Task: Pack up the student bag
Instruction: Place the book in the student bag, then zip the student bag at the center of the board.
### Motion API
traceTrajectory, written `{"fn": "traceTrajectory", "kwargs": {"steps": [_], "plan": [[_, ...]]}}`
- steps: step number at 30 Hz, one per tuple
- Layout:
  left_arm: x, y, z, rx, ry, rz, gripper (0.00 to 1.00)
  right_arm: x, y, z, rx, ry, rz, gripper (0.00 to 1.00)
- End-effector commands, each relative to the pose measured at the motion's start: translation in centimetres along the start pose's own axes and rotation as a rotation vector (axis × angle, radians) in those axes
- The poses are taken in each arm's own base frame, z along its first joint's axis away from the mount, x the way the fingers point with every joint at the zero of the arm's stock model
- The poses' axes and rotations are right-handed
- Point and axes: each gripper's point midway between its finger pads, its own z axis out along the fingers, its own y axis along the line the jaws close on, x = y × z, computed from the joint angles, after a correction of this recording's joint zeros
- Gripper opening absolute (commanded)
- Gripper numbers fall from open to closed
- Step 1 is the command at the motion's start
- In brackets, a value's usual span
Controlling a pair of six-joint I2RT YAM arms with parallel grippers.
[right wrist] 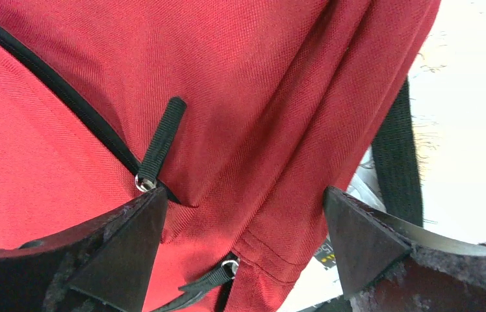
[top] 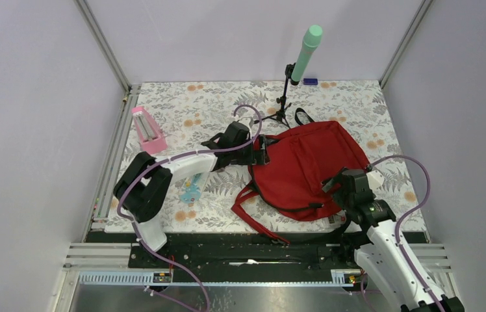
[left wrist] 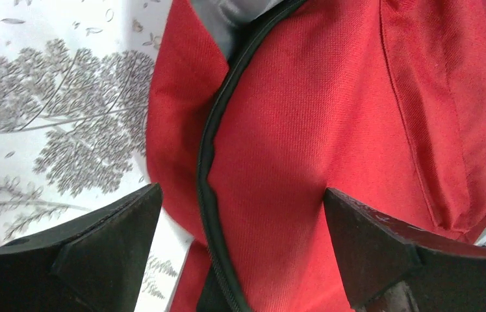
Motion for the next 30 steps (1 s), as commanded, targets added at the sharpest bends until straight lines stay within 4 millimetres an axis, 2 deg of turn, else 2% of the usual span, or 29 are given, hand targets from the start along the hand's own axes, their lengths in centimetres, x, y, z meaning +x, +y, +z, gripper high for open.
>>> {"fn": "traceTrajectory", "kwargs": {"steps": [1,4,5,7,10,12,14,17,20,22,25,30], "plan": [[-2.7,-2.8,1.4,0.131,-0.081,-0.018,0.99,-0.4,2.7,1.1,-0.094,-0.011,0.079,0.94],[-1.5,-3.0,2.4,0.183,-0.063,-0.045,0.97,-0.3,3.7,2.1,-0.108,0.006,0.067,0.91],[-1.1,-3.2,2.6,0.208,-0.057,-0.052,0.92,-0.2,4.1,2.4,-0.115,0.019,0.059,0.89],[-0.2,-3.5,3.0,0.251,-0.040,-0.069,0.76,-0.2,5.3,2.8,-0.144,0.038,0.044,0.81],[0.7,-3.4,3.1,0.268,-0.027,-0.072,0.46,-0.4,7.0,3.2,-0.184,0.062,0.015,0.64],[0.7,-3.4,2.5,0.271,-0.047,-0.071,0.26,-0.7,8.1,3.2,-0.218,0.063,-0.003,0.51],[0.6,-3.2,1.4,0.270,-0.076,-0.079,0.13,-1.1,9.3,3.0,-0.271,0.057,-0.027,0.43],[0.9,-3.7,-0.5,0.296,-0.103,-0.093,0.00,-2.2,10.5,2.4,-0.320,0.023,-0.066,0.24],[1.9,-4.9,-2.0,0.328,-0.108,-0.094,0.00,-3.3,11.1,2.1,-0.337,-0.017,-0.111,0.09],[2.7,-5.6,-2.7,0.341,-0.103,-0.086,0.00,-4.0,11.5,1.9,-0.336,-0.036,-0.149,0.02],[3.8,-6.8,-3.5,0.363,-0.090,-0.086,0.00,-4.9,12.3,2.2,-0.332,-0.055,-0.212,0.00],[5.0,-8.9,-4.7,0.392,-0.090,-0.083,0.00,-5.0,14.5,3.7,-0.346,0.002,-0.300,0.00]]}}
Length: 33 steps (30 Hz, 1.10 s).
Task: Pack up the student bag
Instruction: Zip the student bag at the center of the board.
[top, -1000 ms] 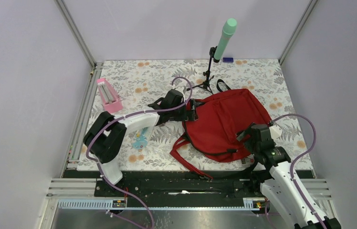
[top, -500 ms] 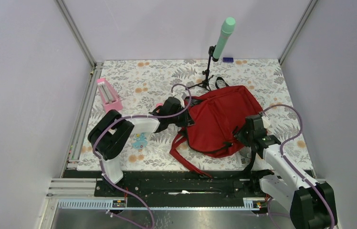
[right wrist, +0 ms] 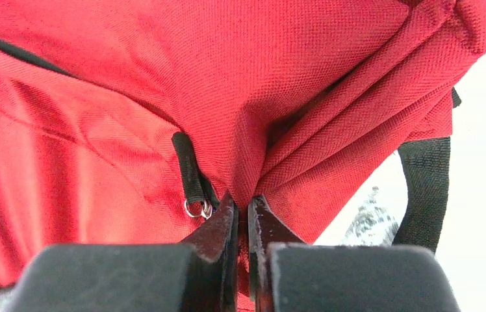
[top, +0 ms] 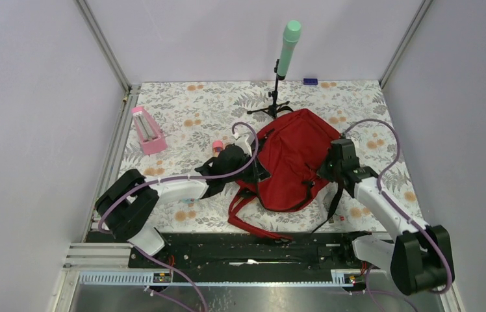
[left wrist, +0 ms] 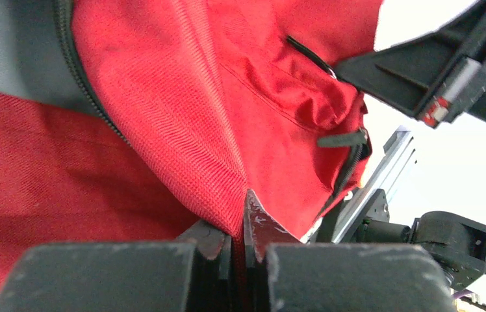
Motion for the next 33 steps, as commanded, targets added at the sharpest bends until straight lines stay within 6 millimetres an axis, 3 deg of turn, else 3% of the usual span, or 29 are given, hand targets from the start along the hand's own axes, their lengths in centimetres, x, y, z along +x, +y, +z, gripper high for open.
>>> {"fn": "traceTrajectory", "kwargs": {"steps": [1,15,17,19,21,25,28,33], "plan": [[0.8,-3.3,-0.9,0.070,-0.012,-0.005,0.00,-4.9,5.4,0.7,-0.157,-0.082,-0.076,0.00],[2.7,-6.1,-0.5,0.116,0.024,-0.013,0.00,-7.9,10.1,6.0,-0.207,-0.002,-0.183,0.00],[2.7,-6.2,-0.5,0.110,0.026,-0.004,0.00,-8.3,10.3,6.3,-0.208,-0.008,-0.200,0.06],[2.5,-5.8,-0.7,0.079,0.019,0.012,0.00,-8.8,10.3,6.3,-0.200,-0.020,-0.218,0.19],[1.8,-5.2,-1.2,0.033,-0.006,0.036,0.14,-9.5,10.1,5.9,-0.181,-0.042,-0.242,0.36],[0.2,-4.1,-2.7,-0.071,-0.046,0.120,0.54,-10.8,9.2,4.3,-0.129,-0.095,-0.284,0.63],[-1.1,-3.6,-4.3,-0.139,-0.061,0.176,0.79,-11.5,7.9,2.5,-0.072,-0.136,-0.304,0.71],[-3.5,-3.4,-7.7,-0.160,-0.050,0.251,0.98,-11.7,4.9,-0.7,0.042,-0.181,-0.299,0.76]]}}
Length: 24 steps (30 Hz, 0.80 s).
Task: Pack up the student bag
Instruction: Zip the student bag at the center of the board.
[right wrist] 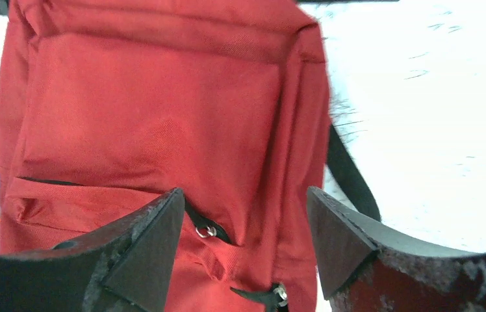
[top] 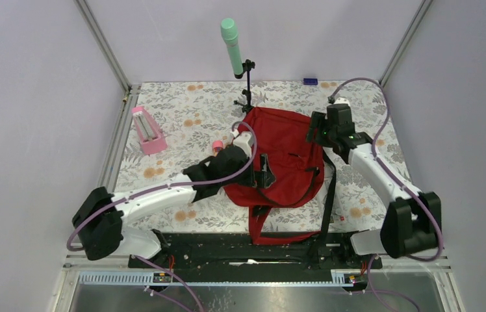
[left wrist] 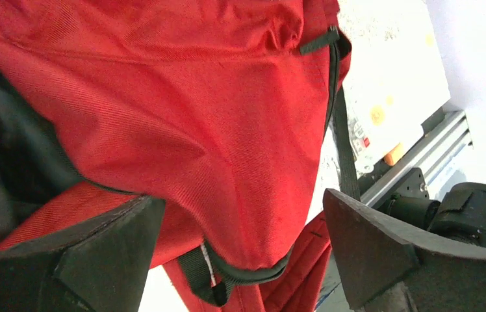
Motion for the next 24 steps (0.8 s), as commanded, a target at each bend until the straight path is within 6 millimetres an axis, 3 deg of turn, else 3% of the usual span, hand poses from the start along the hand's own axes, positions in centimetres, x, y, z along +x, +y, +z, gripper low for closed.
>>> {"fn": "traceTrajectory", "kwargs": {"steps": [1,6,9,13,15,18,24], "plan": [[-4.4,0.8,-3.7,-0.033,-0.046,0.105,0.98,-1.9,-2.7,-4.0,0.131,-0.102,-0.025,0.77],[-5.2,4.5,-6.6,-0.112,0.060,0.151,0.99,-1.1,-3.2,-6.2,0.131,-0.106,-0.016,0.76],[-5.7,7.1,-7.5,-0.164,0.074,0.134,0.99,-0.6,-1.4,-7.2,0.019,-0.103,0.002,0.75],[-4.8,9.5,-7.5,-0.172,0.124,0.076,0.99,-0.2,1.7,-8.6,-0.141,-0.099,0.005,0.73],[-4.4,10.0,-7.2,-0.159,0.161,0.060,0.98,0.3,2.9,-9.0,-0.162,-0.093,-0.036,0.72],[-4.6,9.9,-7.0,-0.142,0.186,0.055,0.97,1.5,2.6,-8.8,-0.088,-0.074,-0.094,0.71],[-7.8,7.6,-6.3,-0.077,0.131,0.049,0.96,5.2,1.4,-7.6,0.007,0.001,-0.129,0.67]]}}
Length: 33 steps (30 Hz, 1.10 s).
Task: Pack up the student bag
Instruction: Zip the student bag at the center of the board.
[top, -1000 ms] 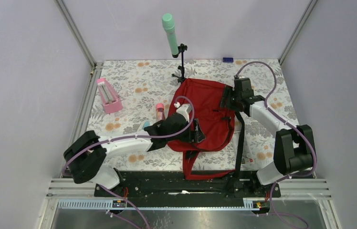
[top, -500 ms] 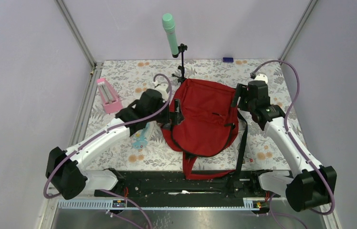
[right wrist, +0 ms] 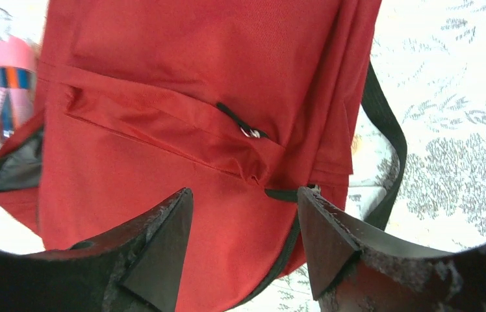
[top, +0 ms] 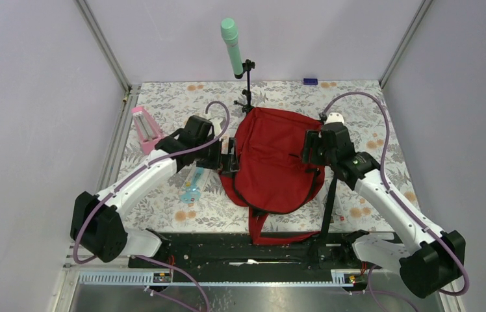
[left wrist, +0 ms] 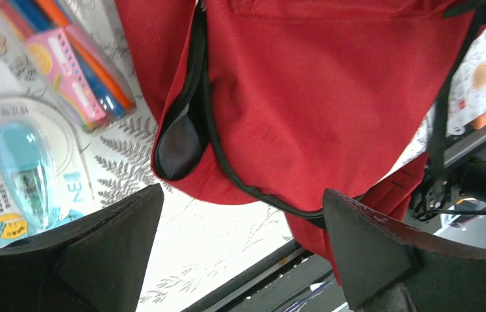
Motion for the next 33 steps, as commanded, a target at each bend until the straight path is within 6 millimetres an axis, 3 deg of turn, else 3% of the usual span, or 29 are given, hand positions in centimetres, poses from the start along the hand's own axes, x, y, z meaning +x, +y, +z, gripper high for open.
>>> {"fn": "traceTrajectory", "kwargs": {"steps": [1,5,12,19,25,33], "plan": [[-4.7,-3.3,-1.2,0.107,-0.094,0.030,0.96,3.0,-1.7,0.8,0.105,0.058,-0.031,0.66],[-6.8,-4.7,-0.4,0.156,-0.112,0.012,0.96,4.2,-3.3,1.9,0.192,0.089,-0.074,0.64],[-9.7,-3.1,3.8,0.046,-0.073,0.003,0.96,5.6,-3.9,3.8,0.220,0.134,-0.121,0.54],[-10.1,-1.6,8.7,-0.007,0.000,-0.016,0.96,6.9,-3.6,5.0,0.221,0.185,-0.092,0.48],[-10.7,-1.4,11.1,0.004,-0.010,-0.020,0.95,7.7,-3.9,5.9,0.261,0.210,-0.081,0.44],[-10.9,-0.9,14.0,-0.012,-0.001,-0.010,0.75,7.3,-4.9,6.8,0.330,0.202,-0.102,0.28]]}}
